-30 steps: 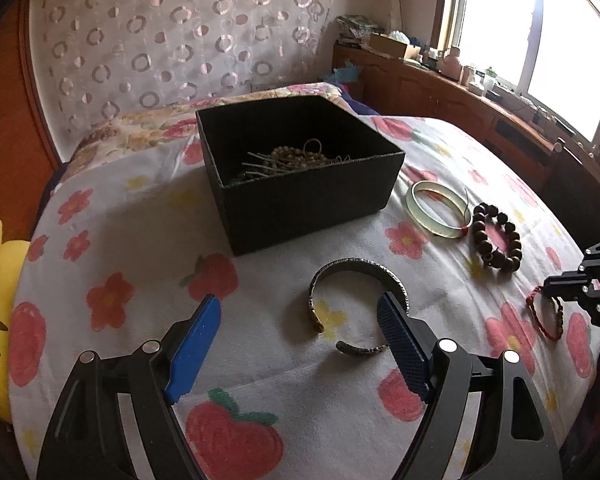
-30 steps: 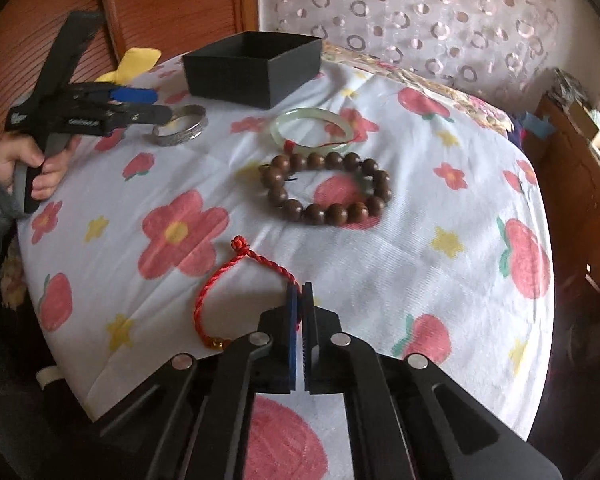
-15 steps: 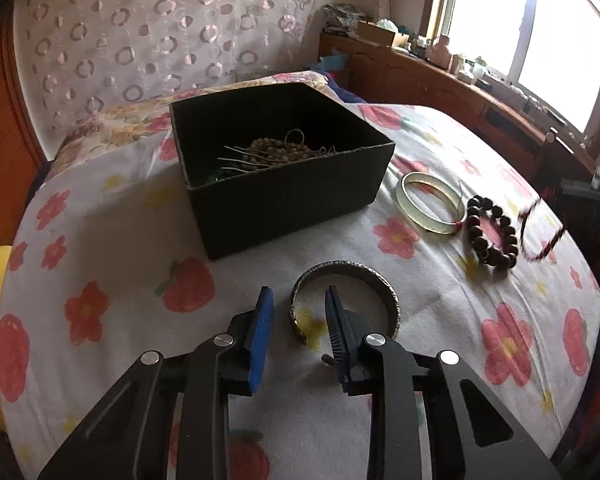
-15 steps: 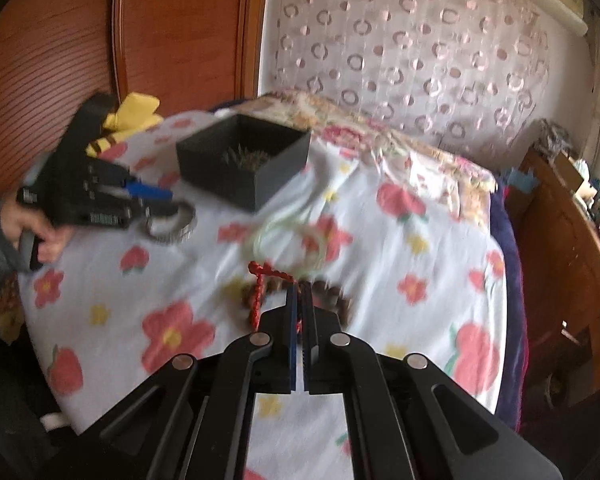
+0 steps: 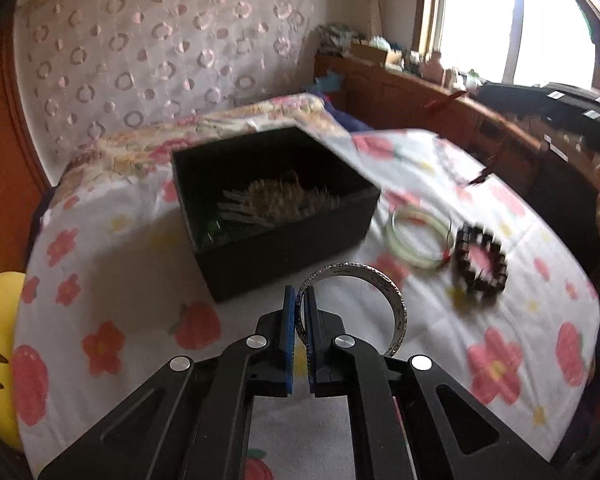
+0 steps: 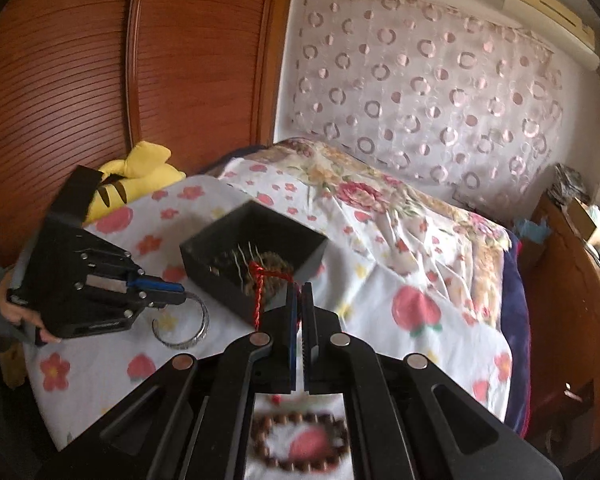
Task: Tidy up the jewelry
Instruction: 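Lift both items and carry them over the black box, then open both grippers to drop the bracelet and bangle into the box, then reach the right gripper to the dark wooden bead bracelet and grasp it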
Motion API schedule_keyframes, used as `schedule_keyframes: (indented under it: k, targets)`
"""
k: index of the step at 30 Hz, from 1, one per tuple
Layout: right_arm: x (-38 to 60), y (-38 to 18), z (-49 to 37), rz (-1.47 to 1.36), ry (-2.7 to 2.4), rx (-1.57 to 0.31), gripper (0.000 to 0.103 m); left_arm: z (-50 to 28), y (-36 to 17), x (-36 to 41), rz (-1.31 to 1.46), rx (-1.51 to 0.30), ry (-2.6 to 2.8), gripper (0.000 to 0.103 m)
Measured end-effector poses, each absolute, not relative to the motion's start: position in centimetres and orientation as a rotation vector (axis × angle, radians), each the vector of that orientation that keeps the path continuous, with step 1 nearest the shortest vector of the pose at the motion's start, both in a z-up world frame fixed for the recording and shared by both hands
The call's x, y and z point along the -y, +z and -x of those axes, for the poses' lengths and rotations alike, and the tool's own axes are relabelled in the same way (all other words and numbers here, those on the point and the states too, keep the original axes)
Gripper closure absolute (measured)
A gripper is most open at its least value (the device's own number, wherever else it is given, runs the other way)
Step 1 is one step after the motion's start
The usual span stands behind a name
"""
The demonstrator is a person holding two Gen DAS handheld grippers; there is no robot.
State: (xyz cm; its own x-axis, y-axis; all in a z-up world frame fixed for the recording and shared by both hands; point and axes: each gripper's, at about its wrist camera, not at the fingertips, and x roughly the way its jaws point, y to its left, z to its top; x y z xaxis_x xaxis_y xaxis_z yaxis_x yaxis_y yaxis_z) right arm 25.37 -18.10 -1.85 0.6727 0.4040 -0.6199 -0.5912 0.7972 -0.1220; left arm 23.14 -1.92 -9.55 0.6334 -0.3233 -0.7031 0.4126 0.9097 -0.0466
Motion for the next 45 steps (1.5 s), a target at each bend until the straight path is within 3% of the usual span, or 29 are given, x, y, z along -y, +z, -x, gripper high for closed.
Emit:
schedule_keyframes:
  k: [13,18,20,34,36,39,45]
  targets:
    - [13.1,-4.5,-31.7,0.299,0.615,-0.644,0.099,-26.7,-5.7,-0.9,-0.08,-0.703,-0.347,0.099]
    - [13.4,-5.0,-32.5,0.285,0.613,-0.659,0.095,-28.5,-5.9,-1.3,-0.08,-0.707,-0.324,0.099]
    - [13.8,-5.2,-32.6,0.275,0.614,-0.663,0.084,-29.5,-6.1,-1.4,-0.077,-0.713,-0.314,0.099]
    - [19.8,-7.2,-30.2,0.232,0.517,-0.715,0.083,-32.1,-6.6,-0.4,-0.082,-0.734,-0.315,0.096]
    - [20.9,-7.7,-29.5,0.23,0.496,-0.726,0.083,-31.9,-6.3,-0.5,-0.079,-0.728,-0.31,0.092]
    - [22.8,-8.8,-28.0,0.215,0.468,-0.76,0.083,-30.9,-5.7,-0.8,-0.061,-0.71,-0.314,0.074]
    - [25.5,-11.1,-24.8,0.205,0.436,-0.824,0.072,-27.8,-5.4,-0.4,-0.068,-0.691,-0.342,0.065]
